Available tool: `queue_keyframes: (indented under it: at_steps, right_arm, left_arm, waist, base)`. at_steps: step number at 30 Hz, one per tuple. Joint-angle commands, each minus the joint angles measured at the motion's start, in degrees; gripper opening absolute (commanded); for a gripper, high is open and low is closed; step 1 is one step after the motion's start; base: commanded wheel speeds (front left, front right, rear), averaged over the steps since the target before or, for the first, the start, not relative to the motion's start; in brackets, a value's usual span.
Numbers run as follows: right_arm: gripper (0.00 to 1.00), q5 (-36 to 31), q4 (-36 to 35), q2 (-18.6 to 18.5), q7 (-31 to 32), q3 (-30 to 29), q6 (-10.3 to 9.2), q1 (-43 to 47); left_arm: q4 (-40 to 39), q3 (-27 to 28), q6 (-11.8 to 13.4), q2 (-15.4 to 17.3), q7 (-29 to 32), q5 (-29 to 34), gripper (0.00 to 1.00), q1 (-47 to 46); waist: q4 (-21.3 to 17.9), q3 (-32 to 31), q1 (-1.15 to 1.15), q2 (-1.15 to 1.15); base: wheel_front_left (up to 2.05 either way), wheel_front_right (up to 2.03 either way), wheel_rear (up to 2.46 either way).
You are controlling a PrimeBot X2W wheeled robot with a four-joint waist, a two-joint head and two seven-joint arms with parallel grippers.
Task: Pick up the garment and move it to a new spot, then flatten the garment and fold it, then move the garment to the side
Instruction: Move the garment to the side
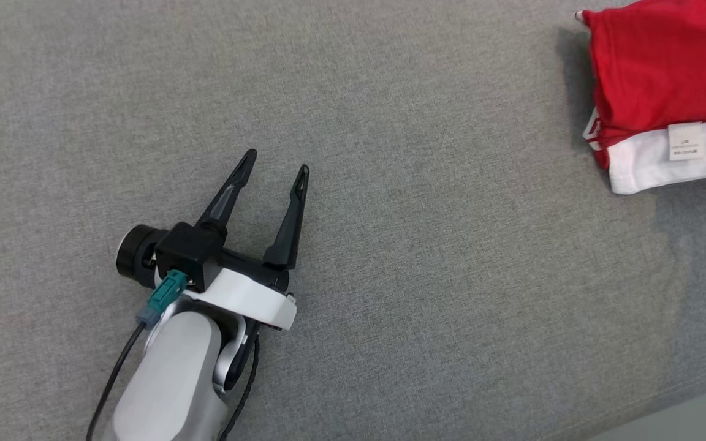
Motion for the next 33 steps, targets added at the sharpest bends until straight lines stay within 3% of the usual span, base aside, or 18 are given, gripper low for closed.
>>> queue_keyframes:
  at_steps: [1,10,11,12,23,33]
  right_arm:
    - [0.0,0.24,0.99,-0.58,-0.55,-0.65,-0.04,-1.07]
    - [0.0,-1.81,10.67,-0.67,-1.11,-3.64,-0.04,-3.9]
    - [0.31,-1.65,11.78,-0.47,-1.14,-4.0,-0.04,-4.3]
    - [1.0,-1.79,12.77,-0.34,-1.18,-4.21,-0.04,-4.58]
    - [1.0,-4.81,18.07,1.65,-1.43,-5.16,-0.04,-7.66]
    - [1.0,-1.36,5.71,6.59,-1.48,-6.46,-0.03,-2.82]
  left_arm:
    - [0.09,0.19,-0.4,0.35,0.05,0.64,1.0,-1.25]
    - [1.2,0.25,-0.99,0.7,0.22,1.12,1.0,-2.53]
    - [1.26,0.31,-0.95,0.78,0.25,1.12,1.0,-2.65]
    - [1.31,0.34,-0.94,0.87,0.27,1.08,1.0,-2.75]
    - [0.07,-0.24,-0.65,0.44,0.08,-0.11,1.0,-3.05]
    - [-2.19,0.69,1.26,0.3,0.05,-3.63,1.0,1.21]
  waist:
    - [-0.42,2.26,0.0,0.0]
    - [1.38,5.34,0.0,0.0]
    - [1.55,5.54,0.0,0.0]
    - [1.73,5.71,0.0,0.0]
    - [4.08,2.55,0.0,0.0]
    - [8.27,-7.33,0.0,0.0]
  base:
    - [0.0,0.0,0.0]
    - [0.0,0.0,0.0]
    - [0.0,0.0,0.0]
    - [0.0,0.0,0.0]
    - [0.0,0.0,0.0]
    - [0.0,0.0,0.0]
